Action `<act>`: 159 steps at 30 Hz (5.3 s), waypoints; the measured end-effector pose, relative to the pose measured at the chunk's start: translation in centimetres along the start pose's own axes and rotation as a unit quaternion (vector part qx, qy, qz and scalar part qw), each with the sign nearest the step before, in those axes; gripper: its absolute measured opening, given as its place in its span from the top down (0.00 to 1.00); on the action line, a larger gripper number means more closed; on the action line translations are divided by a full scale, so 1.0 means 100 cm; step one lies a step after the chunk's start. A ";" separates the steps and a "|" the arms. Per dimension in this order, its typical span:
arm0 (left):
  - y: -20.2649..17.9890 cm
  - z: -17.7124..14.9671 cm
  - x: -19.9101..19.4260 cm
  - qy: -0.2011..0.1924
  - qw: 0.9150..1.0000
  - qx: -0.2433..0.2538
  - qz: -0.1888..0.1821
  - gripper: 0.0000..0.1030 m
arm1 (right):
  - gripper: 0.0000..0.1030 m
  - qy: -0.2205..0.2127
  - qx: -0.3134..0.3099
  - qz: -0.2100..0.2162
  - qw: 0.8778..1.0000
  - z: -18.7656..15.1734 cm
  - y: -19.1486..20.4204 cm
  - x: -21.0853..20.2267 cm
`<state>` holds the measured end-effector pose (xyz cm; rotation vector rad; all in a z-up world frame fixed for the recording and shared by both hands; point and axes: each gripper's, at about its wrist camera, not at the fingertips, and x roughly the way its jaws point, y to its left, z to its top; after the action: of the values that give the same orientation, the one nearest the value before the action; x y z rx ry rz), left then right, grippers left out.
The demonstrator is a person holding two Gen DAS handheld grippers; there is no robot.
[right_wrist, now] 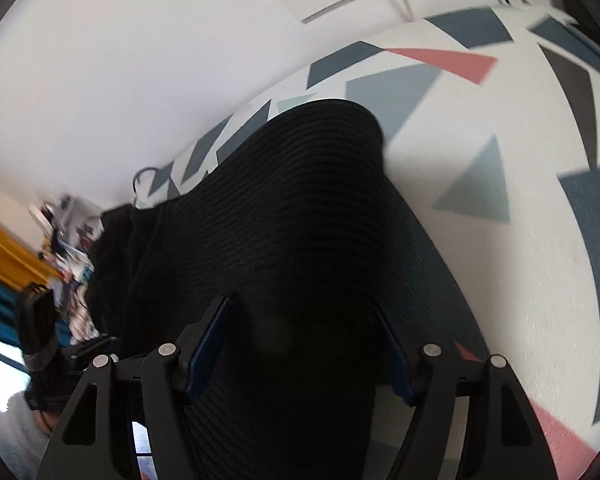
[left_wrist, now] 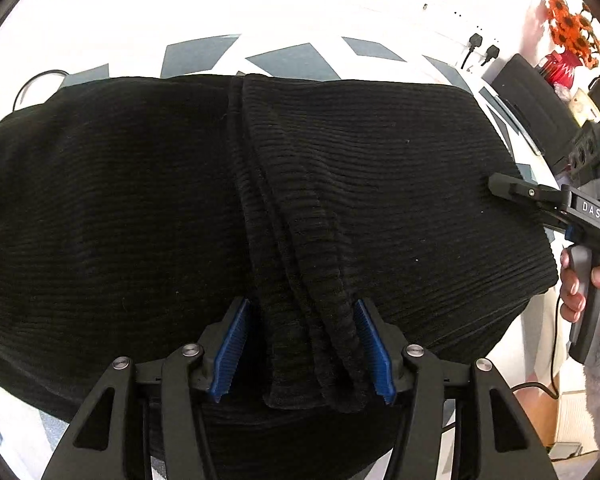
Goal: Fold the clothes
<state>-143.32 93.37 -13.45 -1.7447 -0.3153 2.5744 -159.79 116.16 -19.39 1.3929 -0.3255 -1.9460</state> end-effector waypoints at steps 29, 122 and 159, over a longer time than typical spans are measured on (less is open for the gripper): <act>-0.060 0.046 0.040 0.018 0.999 -0.029 -0.007 0.47 | 0.76 -0.026 -0.042 -0.051 0.997 -0.006 -0.067 -0.085; 0.264 -0.164 -0.141 -0.120 0.952 -0.257 -0.117 0.28 | 0.36 0.004 -0.461 -0.103 0.882 -0.095 0.316 0.100; 0.128 -0.028 -0.068 -0.067 0.995 0.042 -0.059 0.28 | 0.28 -0.139 -0.127 -0.220 0.957 -0.084 0.181 -0.030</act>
<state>-136.92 80.40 -10.40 -1.4845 -0.2972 2.5849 -144.52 106.82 -10.12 1.0869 0.1231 -2.4542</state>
